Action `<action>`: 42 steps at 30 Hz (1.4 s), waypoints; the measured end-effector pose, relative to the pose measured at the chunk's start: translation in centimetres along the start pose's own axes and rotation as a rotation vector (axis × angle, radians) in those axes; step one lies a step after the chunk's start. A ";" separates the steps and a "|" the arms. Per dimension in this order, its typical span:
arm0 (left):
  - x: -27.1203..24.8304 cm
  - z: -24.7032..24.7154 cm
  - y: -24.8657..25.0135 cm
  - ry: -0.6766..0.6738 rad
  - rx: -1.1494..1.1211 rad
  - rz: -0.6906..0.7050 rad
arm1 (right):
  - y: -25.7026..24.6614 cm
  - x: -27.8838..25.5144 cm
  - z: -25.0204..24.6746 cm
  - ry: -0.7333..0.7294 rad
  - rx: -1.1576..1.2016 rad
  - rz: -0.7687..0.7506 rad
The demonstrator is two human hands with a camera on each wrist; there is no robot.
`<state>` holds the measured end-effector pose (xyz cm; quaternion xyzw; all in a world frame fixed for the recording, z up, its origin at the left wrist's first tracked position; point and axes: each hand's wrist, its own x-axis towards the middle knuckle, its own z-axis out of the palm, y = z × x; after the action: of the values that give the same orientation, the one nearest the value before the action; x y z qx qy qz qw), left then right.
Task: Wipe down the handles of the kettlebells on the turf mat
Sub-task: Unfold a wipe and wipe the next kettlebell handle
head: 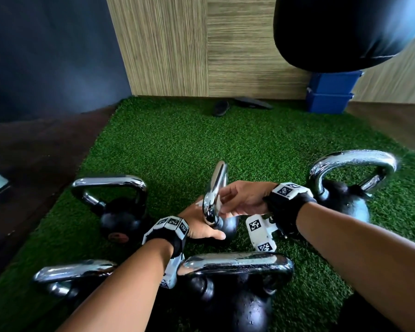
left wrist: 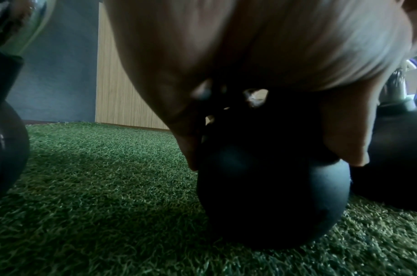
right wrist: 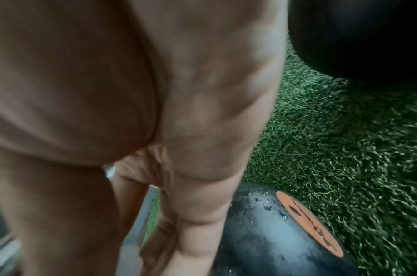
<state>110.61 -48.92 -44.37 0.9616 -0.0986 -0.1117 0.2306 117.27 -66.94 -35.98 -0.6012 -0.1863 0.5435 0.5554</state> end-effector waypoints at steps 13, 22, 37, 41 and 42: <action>0.1 0.8 0.1 0.077 -0.067 -0.051 | 1.6 1.6 -0.1 0.165 0.203 -0.161; 0.2 0.9 -0.1 0.101 -0.133 -0.105 | 1.8 2.1 -0.6 0.330 0.282 -0.286; -0.2 0.9 -0.1 0.087 -0.242 -0.112 | 1.3 3.9 -0.7 0.895 -0.171 -0.508; -0.2 0.9 0.1 0.095 -0.225 -0.128 | 1.1 4.4 -0.7 0.885 -0.099 -0.507; -0.2 0.9 0.2 0.092 -0.214 -0.122 | 1.2 4.4 -0.8 0.907 -0.122 -0.476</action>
<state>110.20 -49.43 -45.05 0.9397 -0.0169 -0.0912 0.3291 119.03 -64.07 -39.11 -0.7487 -0.0895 0.0747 0.6526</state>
